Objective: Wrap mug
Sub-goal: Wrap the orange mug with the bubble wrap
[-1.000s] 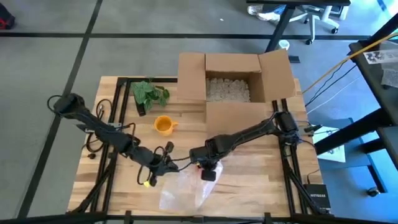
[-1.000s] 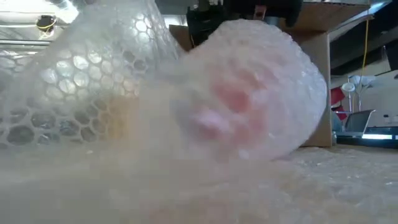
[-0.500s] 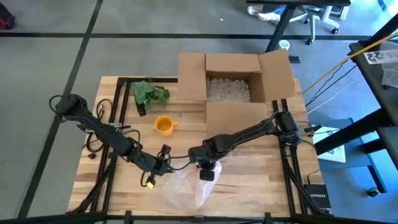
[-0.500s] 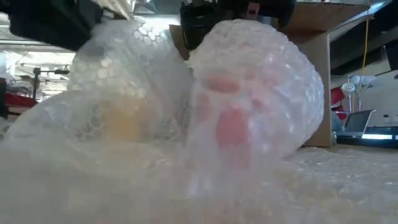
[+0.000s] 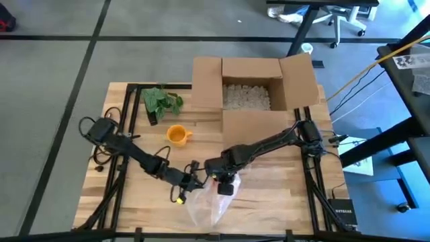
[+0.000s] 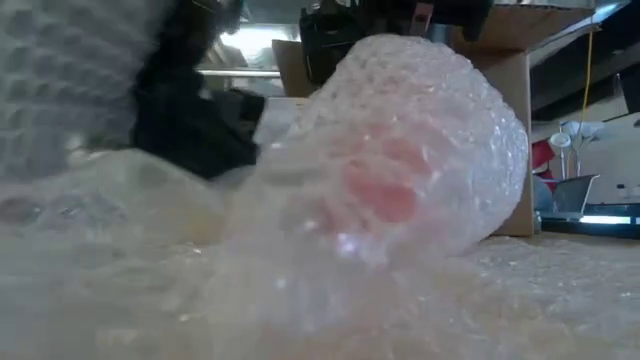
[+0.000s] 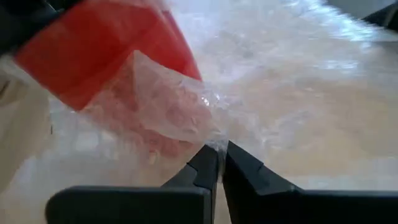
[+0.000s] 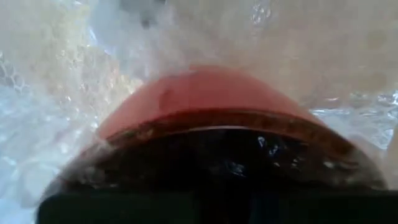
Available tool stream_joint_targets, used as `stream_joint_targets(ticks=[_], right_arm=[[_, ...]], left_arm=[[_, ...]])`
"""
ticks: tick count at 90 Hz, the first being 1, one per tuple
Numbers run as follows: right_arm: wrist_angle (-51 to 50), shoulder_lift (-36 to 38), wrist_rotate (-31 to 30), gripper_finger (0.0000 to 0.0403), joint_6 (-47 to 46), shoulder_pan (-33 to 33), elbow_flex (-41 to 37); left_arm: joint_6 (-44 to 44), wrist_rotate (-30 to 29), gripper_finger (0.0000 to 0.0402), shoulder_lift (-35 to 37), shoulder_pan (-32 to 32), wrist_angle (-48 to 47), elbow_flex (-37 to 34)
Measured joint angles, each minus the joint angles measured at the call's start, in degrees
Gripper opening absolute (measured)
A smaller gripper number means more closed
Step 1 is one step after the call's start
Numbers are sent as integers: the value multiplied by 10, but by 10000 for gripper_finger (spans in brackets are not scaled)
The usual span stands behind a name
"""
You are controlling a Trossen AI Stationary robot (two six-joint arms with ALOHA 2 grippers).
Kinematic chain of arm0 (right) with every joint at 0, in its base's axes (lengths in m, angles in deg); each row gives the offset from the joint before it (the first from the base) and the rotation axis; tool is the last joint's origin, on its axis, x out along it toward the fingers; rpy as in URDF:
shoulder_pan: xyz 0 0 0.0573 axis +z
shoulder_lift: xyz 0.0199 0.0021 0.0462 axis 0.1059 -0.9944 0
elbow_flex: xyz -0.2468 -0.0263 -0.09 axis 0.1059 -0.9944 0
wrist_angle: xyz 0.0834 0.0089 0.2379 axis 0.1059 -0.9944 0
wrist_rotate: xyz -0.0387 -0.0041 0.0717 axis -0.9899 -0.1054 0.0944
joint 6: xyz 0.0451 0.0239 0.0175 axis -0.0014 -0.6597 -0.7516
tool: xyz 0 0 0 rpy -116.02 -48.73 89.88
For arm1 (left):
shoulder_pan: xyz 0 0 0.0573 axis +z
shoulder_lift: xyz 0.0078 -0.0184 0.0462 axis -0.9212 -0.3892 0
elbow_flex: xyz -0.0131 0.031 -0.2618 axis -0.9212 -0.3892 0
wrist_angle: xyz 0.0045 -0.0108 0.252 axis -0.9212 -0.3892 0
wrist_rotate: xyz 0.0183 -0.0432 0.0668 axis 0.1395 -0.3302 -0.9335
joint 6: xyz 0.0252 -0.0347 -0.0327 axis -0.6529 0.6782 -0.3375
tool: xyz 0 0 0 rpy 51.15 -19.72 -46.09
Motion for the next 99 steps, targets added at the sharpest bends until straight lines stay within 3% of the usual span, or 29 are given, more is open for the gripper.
stream_joint_targets(ticks=[12, 22, 35, 53, 99], right_arm=[[-5, 0, 2, 17, 2, 0, 0], [-16, 1, -1, 17, -1, 0, 0], [-28, 2, 5, 17, -4, 2, 0], [-16, 1, 11, 17, 10, 8, 6], [-39, -2, -12, 17, 10, 12, 35]], left_arm=[[-50, 19, 0, -4, 29, -3, 36], [-79, 72, 0, -6, 55, -13, 51], [-54, 77, 0, -2, 60, -40, 55], [-27, 78, 0, 39, 26, -128, 55], [59, 78, 0, 225, -73, -363, 55]])
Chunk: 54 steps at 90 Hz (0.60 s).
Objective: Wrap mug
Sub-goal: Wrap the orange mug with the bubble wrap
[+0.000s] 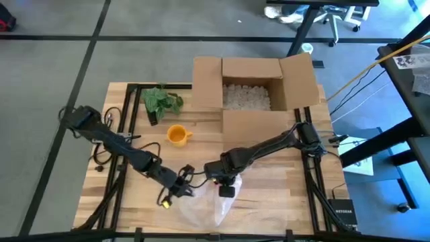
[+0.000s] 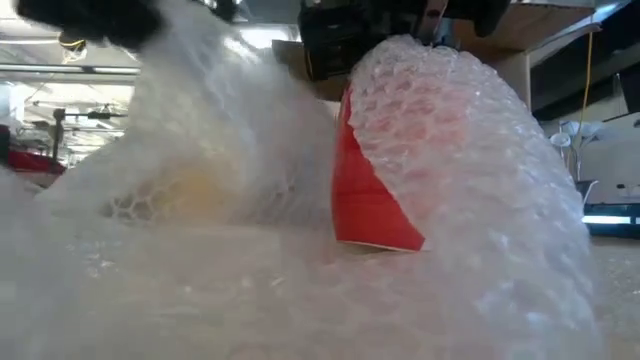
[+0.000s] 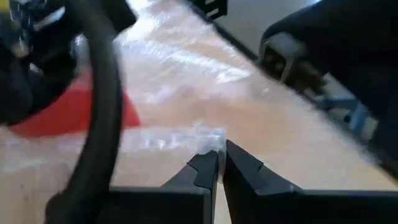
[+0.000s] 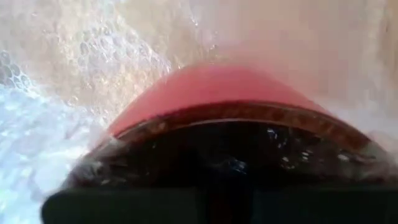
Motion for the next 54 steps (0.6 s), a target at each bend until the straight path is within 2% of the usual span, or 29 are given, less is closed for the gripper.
stream_joint_targets(ticks=[24, 40, 54], right_arm=[[2, -16, -3, 17, -5, 0, 2], [2, -23, 4, 16, -7, 0, 3], [1, -26, 5, 16, -5, 0, 11]], left_arm=[[-5, -86, 0, 56, -56, -20, -1], [12, -117, 0, 54, -55, -52, -2], [46, -139, 0, 34, -30, -32, -47]])
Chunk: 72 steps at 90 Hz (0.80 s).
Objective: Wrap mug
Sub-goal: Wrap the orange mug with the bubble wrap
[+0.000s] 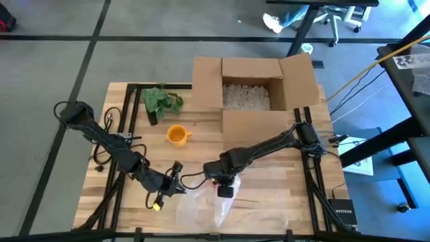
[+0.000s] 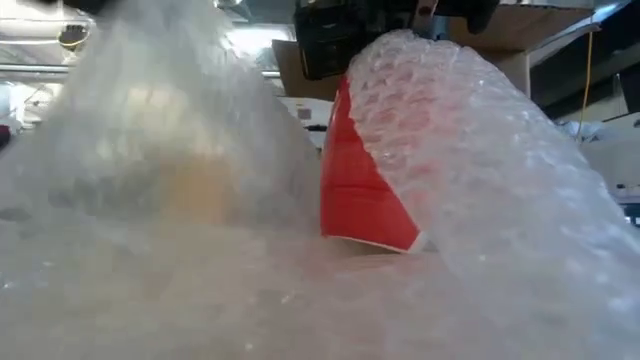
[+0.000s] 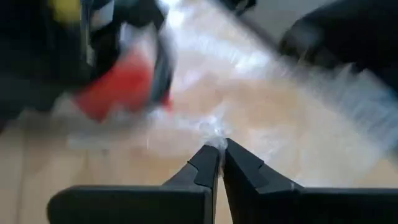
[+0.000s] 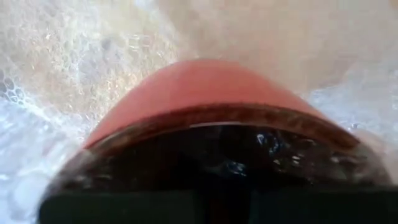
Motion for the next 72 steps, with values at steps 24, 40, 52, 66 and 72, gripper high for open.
stream_joint_targets(ticks=[24, 40, 52, 66, 72], right_arm=[[-4, -2, -5, 16, 8, 0, 6], [-4, -2, -7, 17, 9, 0, 6], [-4, -2, -9, 17, 9, 0, 6], [-3, -2, -9, 17, 9, 0, 6], [-3, -2, -9, 17, 9, 0, 6]], left_arm=[[16, 5, 2, -3, 4, 30, -26], [30, 6, 37, 41, -6, 27, -22], [54, -1, 81, 96, -11, -3, -22], [58, -37, 127, 159, -25, -41, -22], [55, -53, 143, 181, -34, -46, -22]])
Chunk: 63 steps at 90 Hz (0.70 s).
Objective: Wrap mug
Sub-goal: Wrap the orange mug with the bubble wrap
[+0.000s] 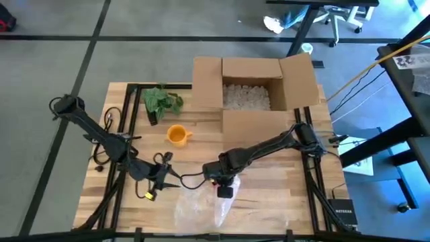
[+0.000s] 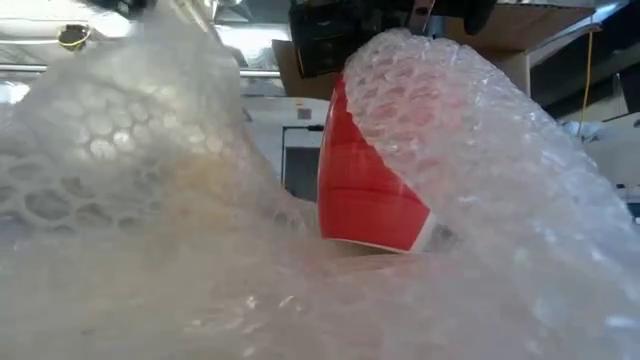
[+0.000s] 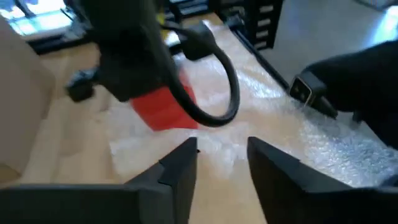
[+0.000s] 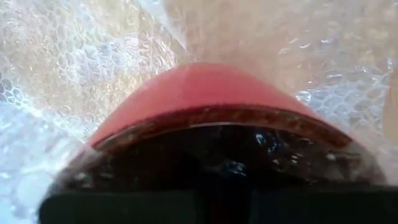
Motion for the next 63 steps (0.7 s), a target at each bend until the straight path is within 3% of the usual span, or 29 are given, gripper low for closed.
stream_joint_targets(ticks=[21, 48, 63], right_arm=[[-2, 0, -3, 17, 0, 0, 0], [-105, 1, -96, 16, -45, 1, 3], [-109, 0, -96, 5, -34, 0, 1]], left_arm=[[-22, -8, 166, 30, -41, 13, 0], [-30, -56, 166, 27, -62, 20, 0], [-28, -63, 166, 18, -62, 19, 0]])
